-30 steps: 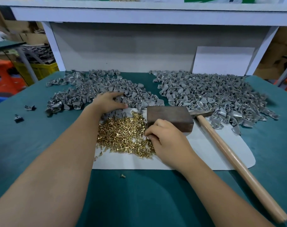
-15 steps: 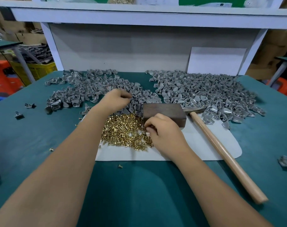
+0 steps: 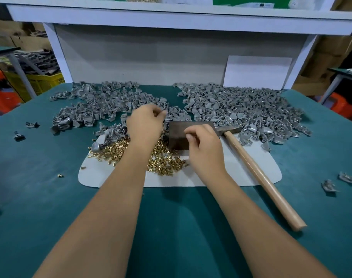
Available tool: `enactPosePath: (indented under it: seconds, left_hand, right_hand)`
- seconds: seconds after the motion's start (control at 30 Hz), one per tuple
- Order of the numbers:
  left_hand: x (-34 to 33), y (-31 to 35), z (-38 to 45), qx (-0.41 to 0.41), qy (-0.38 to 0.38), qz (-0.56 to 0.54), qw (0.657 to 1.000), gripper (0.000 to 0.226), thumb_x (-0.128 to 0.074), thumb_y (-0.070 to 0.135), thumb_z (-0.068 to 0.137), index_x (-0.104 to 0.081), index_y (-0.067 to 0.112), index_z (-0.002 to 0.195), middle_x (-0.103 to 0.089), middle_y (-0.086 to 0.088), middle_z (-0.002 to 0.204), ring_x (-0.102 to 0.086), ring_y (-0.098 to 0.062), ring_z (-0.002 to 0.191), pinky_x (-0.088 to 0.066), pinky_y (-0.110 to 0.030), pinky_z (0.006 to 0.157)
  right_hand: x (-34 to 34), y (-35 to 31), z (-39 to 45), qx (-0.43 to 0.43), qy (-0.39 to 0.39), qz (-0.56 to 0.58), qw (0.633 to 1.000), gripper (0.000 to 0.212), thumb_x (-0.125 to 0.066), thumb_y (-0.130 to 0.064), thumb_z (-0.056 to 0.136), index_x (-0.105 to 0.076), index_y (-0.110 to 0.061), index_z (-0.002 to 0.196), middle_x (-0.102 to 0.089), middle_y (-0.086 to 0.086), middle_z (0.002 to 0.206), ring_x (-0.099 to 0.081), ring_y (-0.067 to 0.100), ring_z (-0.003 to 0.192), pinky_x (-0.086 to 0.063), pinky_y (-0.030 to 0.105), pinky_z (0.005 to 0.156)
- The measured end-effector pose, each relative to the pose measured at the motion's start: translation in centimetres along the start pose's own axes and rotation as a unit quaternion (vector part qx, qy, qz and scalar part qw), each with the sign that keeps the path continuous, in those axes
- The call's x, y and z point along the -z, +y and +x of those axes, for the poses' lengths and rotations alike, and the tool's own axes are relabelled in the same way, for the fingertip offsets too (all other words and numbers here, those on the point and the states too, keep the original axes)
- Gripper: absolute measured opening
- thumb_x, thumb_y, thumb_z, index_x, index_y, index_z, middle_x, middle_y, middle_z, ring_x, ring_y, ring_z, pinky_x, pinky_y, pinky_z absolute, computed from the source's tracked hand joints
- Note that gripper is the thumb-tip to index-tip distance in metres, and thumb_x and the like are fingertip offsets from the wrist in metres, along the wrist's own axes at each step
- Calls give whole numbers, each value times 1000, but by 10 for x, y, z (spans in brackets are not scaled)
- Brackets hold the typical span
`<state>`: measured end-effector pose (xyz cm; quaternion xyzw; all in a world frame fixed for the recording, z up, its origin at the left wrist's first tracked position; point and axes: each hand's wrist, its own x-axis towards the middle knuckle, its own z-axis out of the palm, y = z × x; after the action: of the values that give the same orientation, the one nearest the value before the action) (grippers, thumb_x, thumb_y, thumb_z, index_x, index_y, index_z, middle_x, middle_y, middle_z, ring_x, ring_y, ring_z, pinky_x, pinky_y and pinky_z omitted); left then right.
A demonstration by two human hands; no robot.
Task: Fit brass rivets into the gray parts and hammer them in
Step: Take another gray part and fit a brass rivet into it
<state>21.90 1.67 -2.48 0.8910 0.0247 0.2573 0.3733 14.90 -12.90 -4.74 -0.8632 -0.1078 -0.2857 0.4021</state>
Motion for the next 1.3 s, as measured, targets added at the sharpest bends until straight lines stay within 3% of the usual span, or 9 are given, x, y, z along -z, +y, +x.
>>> enactPosePath:
  seconds: [0.07, 0.17, 0.33, 0.47, 0.63, 0.83, 1.07, 1.3]
  left_hand:
    - [-5, 20, -7, 3, -7, -89, 996, 15, -66, 37, 92, -74, 25, 92, -70, 12, 85, -61, -8, 79, -48, -29, 77]
    - [-16, 40, -17, 4, -28, -161, 987, 9, -70, 37, 89, -71, 32, 81, -68, 17, 79, -64, -5, 81, -51, -27, 77]
    - [-35, 33, -35, 1, -83, -116, 990, 2, -77, 31, 82, -77, 29, 82, -73, 12, 85, -67, -12, 85, -55, -36, 85]
    - [-37, 28, -37, -18, -93, -133, 987, 7, -80, 23, 79, -78, 23, 86, -69, 9, 86, -64, -22, 97, -52, -42, 90]
    - [-34, 22, -39, -37, -107, -168, 979, 8, -74, 20, 84, -79, 22, 91, -73, 7, 91, -65, -22, 100, -52, -42, 91]
    - [-35, 25, -41, -31, -98, -168, 980, 14, -71, 15, 84, -79, 23, 93, -74, 4, 95, -64, -24, 104, -51, -43, 95]
    - [-40, 30, -43, -23, -83, -163, 983, 13, -68, 17, 86, -78, 25, 90, -74, 7, 89, -65, -25, 102, -47, -48, 97]
    - [-42, 30, -42, -13, -84, -177, 981, 14, -68, 15, 85, -76, 24, 90, -74, 6, 90, -64, -23, 103, -48, -47, 96]
  right_hand:
    - [5, 1, 8, -52, 34, 26, 998, 15, -57, -5, 91, -67, -13, 97, -60, -2, 97, -55, 13, 91, -44, 24, 80]
    - [14, 8, 26, -97, 85, 24, 991, 13, -60, -9, 90, -67, -19, 94, -62, -2, 97, -55, 9, 88, -44, 22, 80]
    - [10, 19, 29, -175, 122, 49, 976, 13, -60, -10, 89, -69, -19, 93, -65, -3, 96, -58, 16, 94, -50, 37, 85]
    - [5, 18, 23, -156, 123, 60, 978, 14, -62, -8, 87, -70, -18, 92, -68, -4, 92, -61, 15, 91, -50, 40, 86]
    - [3, 14, 18, -120, 76, 40, 989, 14, -62, -8, 85, -70, -20, 88, -69, -4, 90, -61, 20, 95, -45, 48, 92]
    - [5, 12, 19, -108, 83, 48, 989, 13, -63, -9, 85, -69, -21, 86, -66, -6, 90, -61, 19, 94, -44, 48, 92]
    - [3, 14, 24, -87, 92, 55, 990, 13, -63, -9, 86, -69, -20, 87, -57, -14, 90, -61, 16, 88, -47, 45, 89]
    - [1, 20, 24, -74, 86, 57, 992, 15, -61, -6, 86, -69, -18, 90, -63, -5, 94, -59, 9, 86, -50, 31, 82]
